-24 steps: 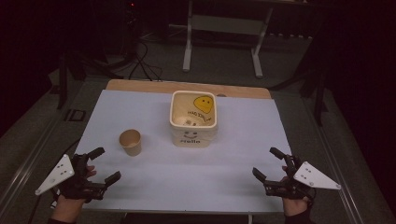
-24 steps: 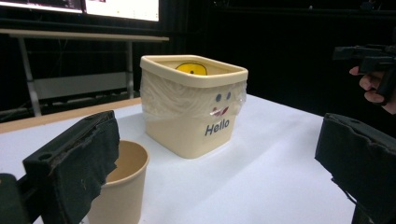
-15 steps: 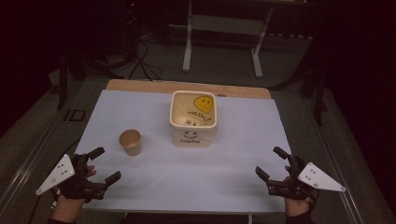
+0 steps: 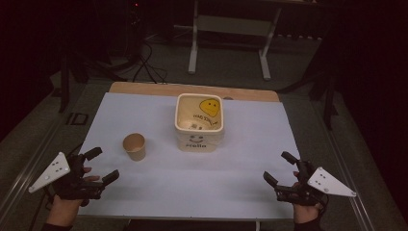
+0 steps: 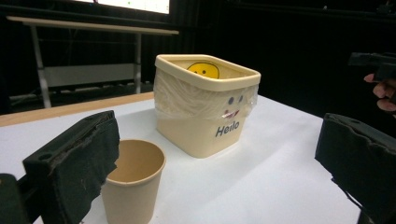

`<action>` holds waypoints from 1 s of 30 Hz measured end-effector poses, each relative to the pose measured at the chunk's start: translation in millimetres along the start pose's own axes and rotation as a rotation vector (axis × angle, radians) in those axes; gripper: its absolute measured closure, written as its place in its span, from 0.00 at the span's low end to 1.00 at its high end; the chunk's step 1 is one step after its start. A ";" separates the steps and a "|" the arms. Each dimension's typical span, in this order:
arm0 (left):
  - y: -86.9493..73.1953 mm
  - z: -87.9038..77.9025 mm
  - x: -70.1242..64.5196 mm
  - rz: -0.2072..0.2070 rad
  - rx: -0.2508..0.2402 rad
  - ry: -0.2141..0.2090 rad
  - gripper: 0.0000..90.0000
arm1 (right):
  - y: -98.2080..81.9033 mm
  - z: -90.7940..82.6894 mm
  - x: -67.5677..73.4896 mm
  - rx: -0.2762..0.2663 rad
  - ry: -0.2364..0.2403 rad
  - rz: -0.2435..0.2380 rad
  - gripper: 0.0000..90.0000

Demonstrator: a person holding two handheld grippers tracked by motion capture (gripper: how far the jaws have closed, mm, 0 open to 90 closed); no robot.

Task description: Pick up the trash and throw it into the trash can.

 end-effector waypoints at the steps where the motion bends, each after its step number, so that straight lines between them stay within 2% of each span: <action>1: 4.0 1.6 0.0 -0.013 0.015 -0.013 0.01 | 0.0 -0.2 0.1 0.000 0.000 -0.001 0.13; 2: 6.9 2.8 0.1 -0.023 0.029 -0.023 0.01 | -0.2 -0.3 0.0 0.001 -0.002 -0.004 0.13; 4: 13.0 5.5 0.1 -0.009 0.054 -0.029 0.01 | -1.0 -0.4 -0.3 0.003 -0.004 -0.004 0.13; 8: 25.4 10.9 2.4 -0.016 0.082 -0.040 0.01 | -2.6 0.1 -0.9 0.012 -0.005 -0.002 0.13; 11: 32.4 14.9 6.8 -0.049 0.129 -0.056 0.01 | -2.9 0.3 -0.4 0.015 -0.003 -0.007 0.13; 14: 38.4 19.2 11.1 -0.036 0.169 -0.057 0.01 | -3.1 0.3 -0.1 0.018 -0.002 -0.007 0.13; 19: 45.5 28.7 15.9 -0.002 0.275 -0.092 0.01 | -3.3 0.3 0.3 0.021 -0.002 -0.007 0.13; 22: 50.6 33.8 18.3 0.016 0.314 -0.107 0.01 | -3.5 0.3 0.8 0.025 -0.001 -0.007 0.13; 24: 52.2 35.5 19.2 0.014 0.326 -0.112 0.01 | -3.6 0.2 0.9 0.026 0.000 -0.007 0.13; 25: 54.4 38.3 21.2 0.033 0.353 -0.109 0.01 | -3.7 0.3 1.0 0.026 0.001 -0.006 0.13; 30: 60.5 44.9 27.0 0.052 0.421 -0.125 0.01 | -4.4 0.9 1.4 0.031 0.005 -0.008 0.13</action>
Point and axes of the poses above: each handheld gripper's, and its own axes: z roughly forward along the jaws, y roughly out of its top, x roughly to its left, the point moved 5 cm from there along z, roughly forward along the jaws, and after that the axes turned 12 degrees about -x, right-handed, at the moved point
